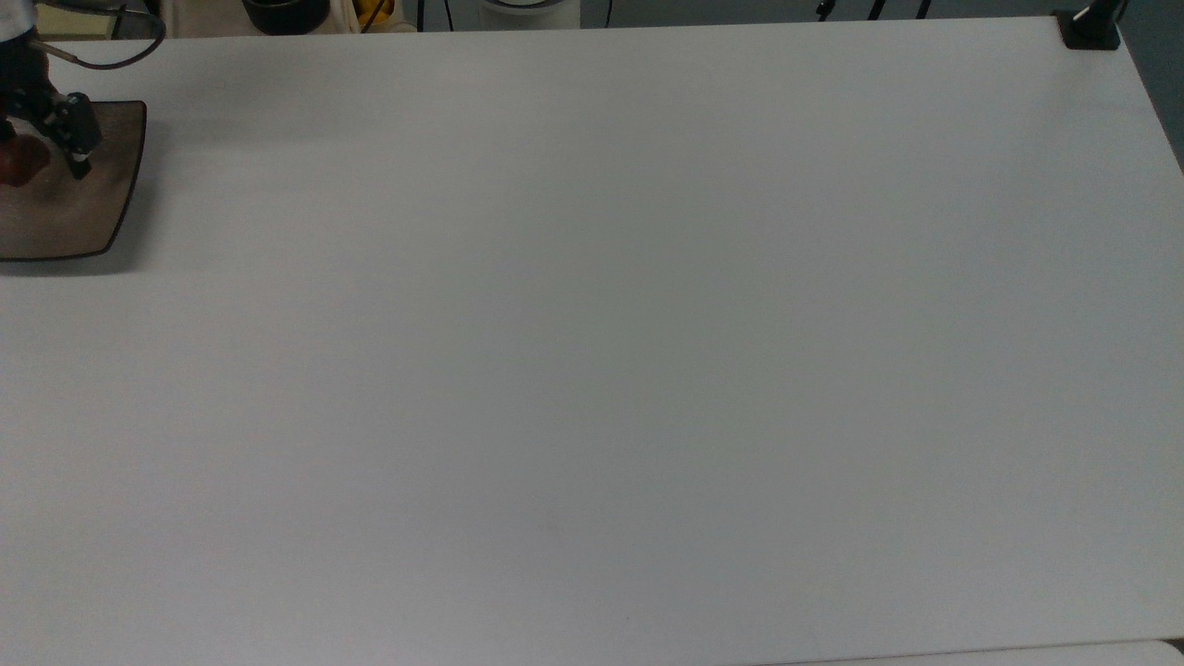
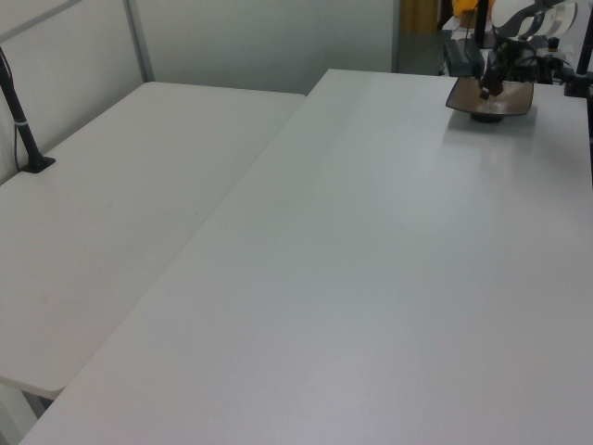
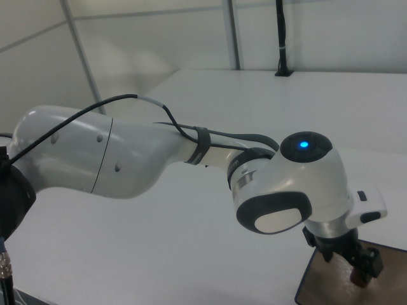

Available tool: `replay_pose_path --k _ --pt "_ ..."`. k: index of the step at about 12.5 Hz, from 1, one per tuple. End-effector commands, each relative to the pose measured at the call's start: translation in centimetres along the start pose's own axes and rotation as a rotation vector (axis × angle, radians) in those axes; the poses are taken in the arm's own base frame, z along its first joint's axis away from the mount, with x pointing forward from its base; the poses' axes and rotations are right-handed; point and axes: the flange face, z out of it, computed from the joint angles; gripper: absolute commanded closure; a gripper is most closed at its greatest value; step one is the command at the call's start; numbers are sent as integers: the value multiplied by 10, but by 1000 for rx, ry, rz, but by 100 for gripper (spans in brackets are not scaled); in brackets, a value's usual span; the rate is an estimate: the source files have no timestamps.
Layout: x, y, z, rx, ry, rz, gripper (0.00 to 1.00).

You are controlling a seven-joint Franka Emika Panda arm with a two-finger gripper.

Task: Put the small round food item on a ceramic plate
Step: 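Lower the food item onto the plate and open the gripper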

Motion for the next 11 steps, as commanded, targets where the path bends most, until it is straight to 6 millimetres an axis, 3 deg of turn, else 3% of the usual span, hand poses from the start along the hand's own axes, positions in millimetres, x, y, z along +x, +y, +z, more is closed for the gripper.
replay_pose_path --k 1,7,10,11 --pt "3 1 -2 -1 0 4 0" --pt "5 -3 -3 -6 -8 -11 0" --pt "18 -24 -9 -21 -22 -42 0" --pt "27 -25 -20 -35 -20 -9 0"
